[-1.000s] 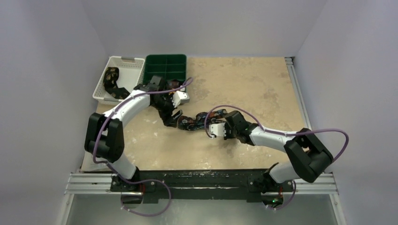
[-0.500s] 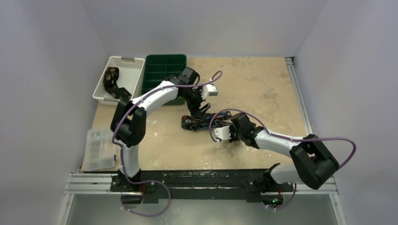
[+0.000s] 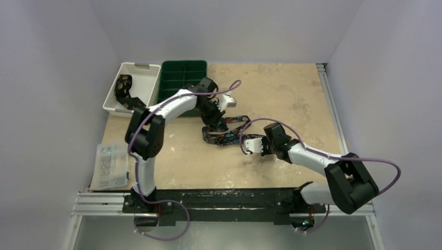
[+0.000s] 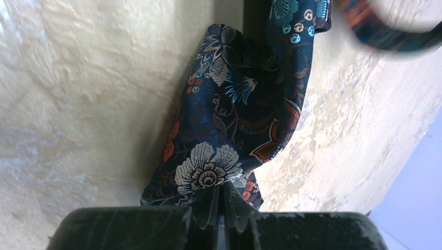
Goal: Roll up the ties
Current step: Flatten out the tie at the center of the board.
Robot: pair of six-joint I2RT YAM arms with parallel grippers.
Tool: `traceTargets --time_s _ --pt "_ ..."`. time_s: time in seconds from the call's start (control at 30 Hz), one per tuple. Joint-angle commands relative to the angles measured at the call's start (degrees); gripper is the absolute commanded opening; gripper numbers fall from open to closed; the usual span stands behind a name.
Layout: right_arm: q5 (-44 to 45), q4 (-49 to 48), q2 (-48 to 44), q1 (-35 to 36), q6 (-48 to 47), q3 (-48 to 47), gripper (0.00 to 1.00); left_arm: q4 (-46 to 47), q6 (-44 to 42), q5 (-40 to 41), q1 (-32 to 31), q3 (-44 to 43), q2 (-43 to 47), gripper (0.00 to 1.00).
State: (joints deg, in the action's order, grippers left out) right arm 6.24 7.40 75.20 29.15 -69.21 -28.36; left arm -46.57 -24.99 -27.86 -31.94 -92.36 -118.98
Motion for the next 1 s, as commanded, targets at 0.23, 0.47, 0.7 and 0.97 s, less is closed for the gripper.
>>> traceTargets --time_s 0.23,0.47,0.7,0.97 --pt "-1.8 4.0 -3.1 -2.3 -3.2 -0.1 0.00 -32.5 -27.6 10.0 17.8 7.2 31.8 0.00" --pt "-0.7 4.2 -2.2 -3.2 -2.8 -0.5 0.00 -17.9 -42.1 15.1 27.5 33.1 50.6 0.19" --pt "-8.7 13.1 -3.3 -3.2 0.3 -7.9 0.00 -7.5 -33.3 6.2 33.2 36.8 47.8 0.82" --pt "-11.1 16.2 -0.1 -3.2 2.8 -12.8 0.00 -0.9 -19.5 3.3 21.6 30.6 42.4 0.70"
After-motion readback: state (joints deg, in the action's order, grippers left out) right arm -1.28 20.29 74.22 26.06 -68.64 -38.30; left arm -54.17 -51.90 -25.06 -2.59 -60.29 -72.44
